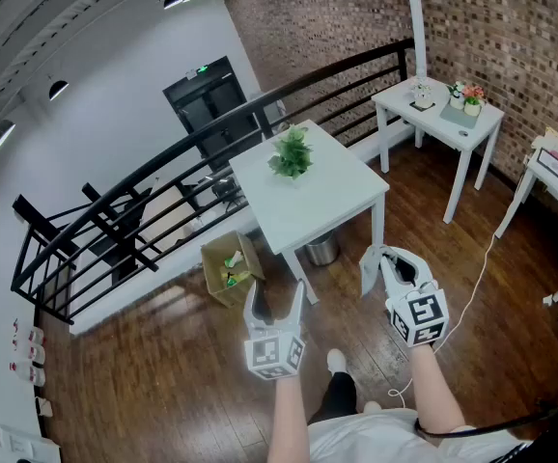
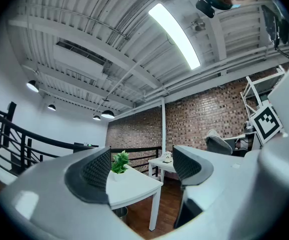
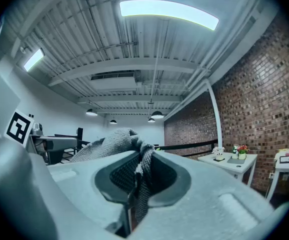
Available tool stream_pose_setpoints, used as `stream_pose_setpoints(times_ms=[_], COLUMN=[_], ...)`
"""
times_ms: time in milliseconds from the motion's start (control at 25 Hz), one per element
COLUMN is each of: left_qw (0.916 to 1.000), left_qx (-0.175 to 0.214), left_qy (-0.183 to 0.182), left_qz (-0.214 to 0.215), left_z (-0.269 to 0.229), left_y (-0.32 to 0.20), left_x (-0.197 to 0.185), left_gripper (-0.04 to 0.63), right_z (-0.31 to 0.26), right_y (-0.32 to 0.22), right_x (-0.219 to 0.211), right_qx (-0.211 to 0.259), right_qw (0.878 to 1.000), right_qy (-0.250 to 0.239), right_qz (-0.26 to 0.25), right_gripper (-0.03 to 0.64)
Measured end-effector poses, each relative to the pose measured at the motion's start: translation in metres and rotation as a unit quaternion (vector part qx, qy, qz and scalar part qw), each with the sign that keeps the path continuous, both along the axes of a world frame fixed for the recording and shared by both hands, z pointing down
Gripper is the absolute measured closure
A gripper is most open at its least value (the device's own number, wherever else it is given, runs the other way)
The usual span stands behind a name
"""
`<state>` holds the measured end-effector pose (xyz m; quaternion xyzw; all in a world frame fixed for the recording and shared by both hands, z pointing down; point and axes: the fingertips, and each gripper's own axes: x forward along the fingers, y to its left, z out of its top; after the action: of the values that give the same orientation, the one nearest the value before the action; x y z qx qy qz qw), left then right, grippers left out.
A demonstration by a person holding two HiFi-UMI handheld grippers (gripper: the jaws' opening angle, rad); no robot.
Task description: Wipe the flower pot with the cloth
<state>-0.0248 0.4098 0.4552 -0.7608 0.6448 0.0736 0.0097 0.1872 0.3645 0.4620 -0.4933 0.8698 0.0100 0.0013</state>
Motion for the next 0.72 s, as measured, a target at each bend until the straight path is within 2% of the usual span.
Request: stream_pose_setpoints(times_ms=[240, 440, 560, 640, 720], left_qw=[0.9997, 0.9986, 0.9974, 0.9971, 0.9969], left_qx=[0.013, 0.045, 0.058, 0.057, 0.046], left_qy=[0.005, -0.008, -0.016, -0.022, -0.012], left_qz=[0.019, 0.028, 0.040, 0.046, 0.062], left_z=[0.003, -0.038, -0.053, -0.045, -0.026], left_y=[-0.095, -0.194, -0.230, -0.248, -0.269], left_x=[-0.018, -0.040, -0.052, -0.060, -0.066], left_gripper=[0.201, 0.201, 0.201, 0.202, 0.201], right_z=[0.002, -0.042, -0.048, -0.041, -0.026], right_y=[-0.092, -0.178, -0.217, -0.236, -0.255], right_x=[-0.035, -0.058, -0.081, -0.098, -0.117], right_qx=[0.004, 0.047, 0.048, 0.044, 0.030], right_qw=[1.000, 0.999, 0.999, 0.999, 0.999], right_qy=[0.009, 0.015, 0.017, 0.020, 0.025], right_qz=[-0.013, -0.016, -0.013, -0.015, -0.027], right_gripper=[0.599, 0.600, 0.600, 0.599, 0.600])
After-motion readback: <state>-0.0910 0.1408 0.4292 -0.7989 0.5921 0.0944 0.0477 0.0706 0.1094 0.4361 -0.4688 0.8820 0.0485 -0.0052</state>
